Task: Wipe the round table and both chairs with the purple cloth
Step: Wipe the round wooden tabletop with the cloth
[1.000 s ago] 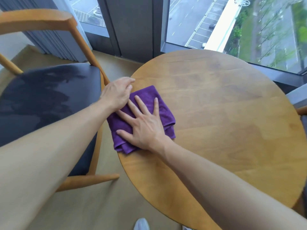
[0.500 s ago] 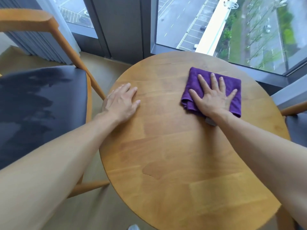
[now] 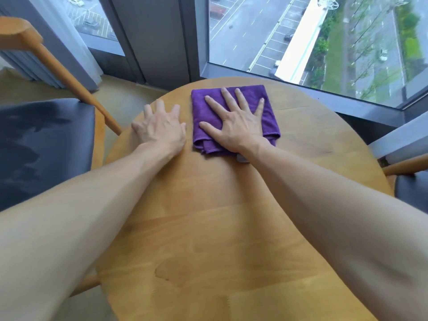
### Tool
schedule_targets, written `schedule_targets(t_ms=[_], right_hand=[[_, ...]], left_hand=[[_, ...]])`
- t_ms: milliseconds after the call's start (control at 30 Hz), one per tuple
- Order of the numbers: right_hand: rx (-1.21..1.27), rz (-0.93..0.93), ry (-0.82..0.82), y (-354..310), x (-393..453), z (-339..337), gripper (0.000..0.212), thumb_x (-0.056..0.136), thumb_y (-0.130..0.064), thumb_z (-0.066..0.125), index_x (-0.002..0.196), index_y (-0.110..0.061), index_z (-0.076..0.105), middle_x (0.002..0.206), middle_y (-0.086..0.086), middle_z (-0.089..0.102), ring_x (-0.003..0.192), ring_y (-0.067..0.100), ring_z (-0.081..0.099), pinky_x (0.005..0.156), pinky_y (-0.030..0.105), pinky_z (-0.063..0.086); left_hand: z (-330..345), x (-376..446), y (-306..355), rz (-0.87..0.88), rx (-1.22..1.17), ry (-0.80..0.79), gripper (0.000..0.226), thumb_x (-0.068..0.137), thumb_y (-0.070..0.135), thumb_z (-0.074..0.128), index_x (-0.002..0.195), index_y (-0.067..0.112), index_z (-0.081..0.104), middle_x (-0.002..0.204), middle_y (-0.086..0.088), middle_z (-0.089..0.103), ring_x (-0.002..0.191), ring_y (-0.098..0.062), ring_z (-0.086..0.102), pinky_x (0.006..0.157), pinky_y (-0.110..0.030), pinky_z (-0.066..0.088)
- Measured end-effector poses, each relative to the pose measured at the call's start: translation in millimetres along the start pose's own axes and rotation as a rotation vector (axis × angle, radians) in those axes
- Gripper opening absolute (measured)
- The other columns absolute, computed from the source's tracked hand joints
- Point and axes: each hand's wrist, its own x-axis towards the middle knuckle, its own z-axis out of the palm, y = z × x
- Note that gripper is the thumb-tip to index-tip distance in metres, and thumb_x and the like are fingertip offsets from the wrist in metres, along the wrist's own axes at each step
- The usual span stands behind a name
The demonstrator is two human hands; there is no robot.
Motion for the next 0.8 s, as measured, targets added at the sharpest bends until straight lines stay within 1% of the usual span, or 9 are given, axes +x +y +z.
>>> schedule_targets(t_ms=[133, 233, 333, 400, 467, 567, 633, 800], right_hand=[[0.003, 0.146, -0.012, 68.7, 5.7, -13.1, 0.079, 0.082, -0.087, 0.013, 0.153, -0.053, 0.011, 0.168, -0.009, 0.003, 0.154, 0.024, -0.003, 0.11, 0.076, -0.003], [-0.006, 0.31, -0.022, 134.8, -8.2, -20.0, 0.08, 0.081, -0.088, 0.013, 0.153, -0.054, 0.009, 0.168, -0.008, 0.004, 0.154, 0.024, 0.0, 0.111, 0.076, 0.0], [0.013, 0.47, -0.025, 185.9, -36.2, -24.4, 0.083, 0.077, -0.092, 0.011, 0.151, -0.056, 0.007, 0.166, -0.004, 0.012, 0.152, 0.026, 0.013, 0.112, 0.072, 0.013], [0.012, 0.497, -0.03, 196.8, -51.1, -25.8, 0.085, 0.075, -0.092, 0.008, 0.151, -0.055, 0.006, 0.166, -0.002, 0.014, 0.15, 0.027, 0.018, 0.113, 0.066, 0.021], [0.004, 0.487, -0.033, 188.9, -57.4, -24.5, 0.083, 0.077, -0.091, 0.008, 0.152, -0.054, 0.004, 0.167, -0.003, 0.01, 0.151, 0.026, 0.014, 0.115, 0.063, 0.018], [-0.007, 0.466, -0.025, 157.8, -55.9, -20.4, 0.078, 0.083, -0.086, 0.011, 0.153, -0.054, 0.001, 0.168, -0.005, -0.002, 0.154, 0.026, -0.001, 0.117, 0.068, 0.003], [-0.023, 0.384, -0.013, 127.5, -53.7, -16.4, 0.076, 0.085, -0.084, 0.011, 0.153, -0.054, 0.0, 0.168, -0.006, -0.006, 0.154, 0.027, -0.008, 0.115, 0.069, -0.003], [-0.021, 0.097, -0.025, 32.4, -68.1, -3.5, 0.076, 0.085, -0.082, 0.009, 0.154, -0.052, 0.002, 0.168, -0.005, -0.006, 0.154, 0.029, -0.01, 0.111, 0.071, -0.006]], left_hand=[[4.3, 7.0, 21.7, -0.062, 0.025, -0.008, 0.054, 0.097, 0.056, 0.041, 0.135, 0.018, 0.041, 0.141, -0.014, 0.036, 0.129, -0.038, 0.035, 0.09, -0.059, 0.041], [6.5, 11.7, 37.4, -0.099, 0.021, -0.025, 0.059, 0.096, 0.057, 0.039, 0.139, 0.017, 0.039, 0.142, -0.016, 0.034, 0.128, -0.04, 0.035, 0.091, -0.061, 0.041], [8.6, 15.2, 43.1, -0.121, 0.032, -0.046, 0.06, 0.095, 0.059, 0.038, 0.14, 0.019, 0.038, 0.141, -0.016, 0.034, 0.127, -0.041, 0.036, 0.092, -0.064, 0.041], [10.4, 16.0, 41.9, -0.112, 0.049, -0.047, 0.059, 0.096, 0.06, 0.037, 0.139, 0.019, 0.039, 0.14, -0.016, 0.035, 0.125, -0.042, 0.036, 0.091, -0.065, 0.042], [10.0, 15.7, 40.4, -0.114, 0.052, -0.049, 0.058, 0.096, 0.059, 0.037, 0.138, 0.019, 0.04, 0.139, -0.016, 0.036, 0.125, -0.041, 0.037, 0.092, -0.066, 0.043], [7.8, 15.8, 40.3, -0.11, 0.037, -0.061, 0.058, 0.096, 0.06, 0.039, 0.137, 0.019, 0.041, 0.137, -0.015, 0.037, 0.124, -0.041, 0.037, 0.092, -0.067, 0.044], [5.5, 15.8, 38.6, -0.104, 0.028, -0.072, 0.058, 0.096, 0.061, 0.04, 0.137, 0.019, 0.041, 0.136, -0.015, 0.038, 0.124, -0.04, 0.038, 0.092, -0.066, 0.045], [-3.2, 15.6, 33.3, -0.077, 0.056, -0.113, 0.061, 0.096, 0.061, 0.045, 0.141, 0.02, 0.041, 0.143, -0.014, 0.037, 0.131, -0.04, 0.037, 0.095, -0.062, 0.045]])
